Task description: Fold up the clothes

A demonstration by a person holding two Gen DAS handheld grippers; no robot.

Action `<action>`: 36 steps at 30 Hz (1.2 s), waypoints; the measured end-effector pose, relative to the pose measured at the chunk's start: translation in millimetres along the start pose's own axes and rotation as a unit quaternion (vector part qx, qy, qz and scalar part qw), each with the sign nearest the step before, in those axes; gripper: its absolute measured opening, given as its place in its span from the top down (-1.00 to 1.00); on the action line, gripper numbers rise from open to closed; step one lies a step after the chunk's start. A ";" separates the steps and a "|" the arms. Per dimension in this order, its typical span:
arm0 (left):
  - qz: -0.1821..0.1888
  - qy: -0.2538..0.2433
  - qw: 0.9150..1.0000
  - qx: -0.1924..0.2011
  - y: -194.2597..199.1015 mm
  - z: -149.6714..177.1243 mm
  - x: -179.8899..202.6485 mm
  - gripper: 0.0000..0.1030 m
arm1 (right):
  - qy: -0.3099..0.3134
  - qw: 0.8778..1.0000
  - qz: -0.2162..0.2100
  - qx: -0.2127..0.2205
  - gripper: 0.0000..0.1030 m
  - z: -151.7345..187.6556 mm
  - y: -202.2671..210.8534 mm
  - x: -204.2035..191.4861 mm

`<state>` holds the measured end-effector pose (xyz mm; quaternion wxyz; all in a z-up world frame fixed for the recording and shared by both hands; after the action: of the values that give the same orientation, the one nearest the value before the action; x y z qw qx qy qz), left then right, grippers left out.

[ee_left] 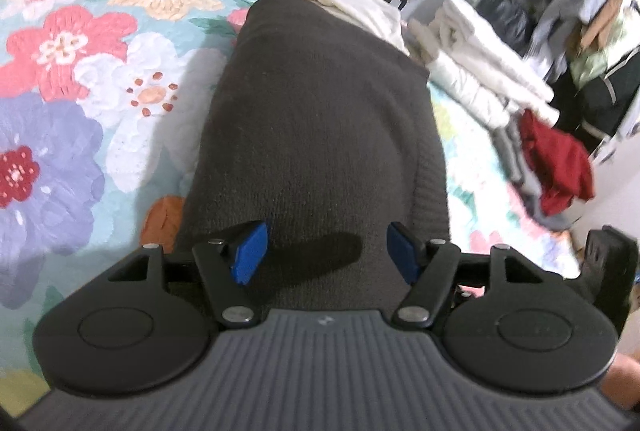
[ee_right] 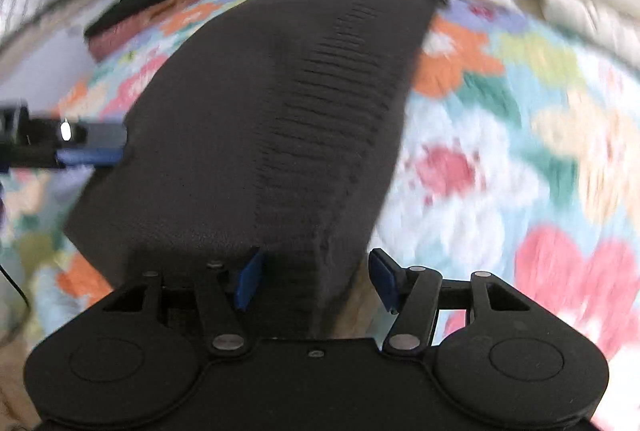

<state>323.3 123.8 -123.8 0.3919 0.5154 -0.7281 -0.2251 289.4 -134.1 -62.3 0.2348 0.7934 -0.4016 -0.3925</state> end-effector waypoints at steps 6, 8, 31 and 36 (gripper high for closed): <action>-0.048 -0.034 0.998 -0.011 9.1 10.6 10.6 -0.37 | -0.012 1.000 0.001 -0.009 -0.23 2.0 10.1 -5.4; -0.063 -0.041 0.997 -0.013 14.9 15.1 14.0 -0.44 | 0.011 1.000 0.022 -0.006 -0.24 9.6 18.3 -17.4; -0.148 -0.101 0.983 -0.031 59.9 43.6 64.6 -0.77 | 0.035 0.998 0.052 0.033 -0.26 24.9 57.4 -36.2; -0.154 -0.109 0.982 -0.025 67.7 51.2 78.0 -0.78 | 0.018 0.998 0.034 0.052 -0.28 16.0 61.2 -41.3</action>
<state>230.7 72.5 -78.1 0.2841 0.5838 -0.6722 -0.3558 233.5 -135.8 -11.5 0.2140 0.7973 -0.4438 -0.3487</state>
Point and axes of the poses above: each gripper's, at about its wrist camera, not at the fingertips, and y roughly against the way its jaws point, x to its right, z to its underside, the point moved 5 cm from there along -y, roughly the way its jaws point, and after that the axes turned 12 degrees about -z, right-handed, at the moved point
